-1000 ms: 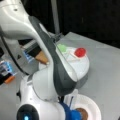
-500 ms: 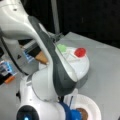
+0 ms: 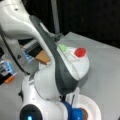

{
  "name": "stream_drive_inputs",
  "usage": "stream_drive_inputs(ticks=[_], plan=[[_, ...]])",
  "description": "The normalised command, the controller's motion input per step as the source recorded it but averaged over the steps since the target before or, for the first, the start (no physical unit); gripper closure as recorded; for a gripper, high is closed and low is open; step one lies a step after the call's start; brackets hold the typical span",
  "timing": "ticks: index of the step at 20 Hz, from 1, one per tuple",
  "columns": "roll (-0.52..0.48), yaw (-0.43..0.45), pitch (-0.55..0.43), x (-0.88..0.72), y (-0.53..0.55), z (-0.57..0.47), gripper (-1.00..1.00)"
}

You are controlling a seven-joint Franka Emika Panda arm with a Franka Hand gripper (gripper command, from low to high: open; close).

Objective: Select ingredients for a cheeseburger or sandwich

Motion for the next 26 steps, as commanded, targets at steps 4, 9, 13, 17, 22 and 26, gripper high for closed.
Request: stream_drive_inputs(ticks=[4, 9, 13, 17, 22, 26], plan=[[0.12, 0.322, 0.154, 0.45, -0.27, 0.0, -1.0], [0.123, 0.315, 0.142, 0.42, -0.25, -0.01, -1.0], [0.139, 0.299, 0.141, 0.4, -0.24, 0.0, -1.0], [0.147, 0.282, 0.159, 0.36, -0.2, 0.04, -1.0], [0.109, 0.215, 0.197, 0.28, -0.1, 0.14, -1.0], [-0.085, 0.054, 0.253, 0.16, 0.1, 0.34, -1.0]])
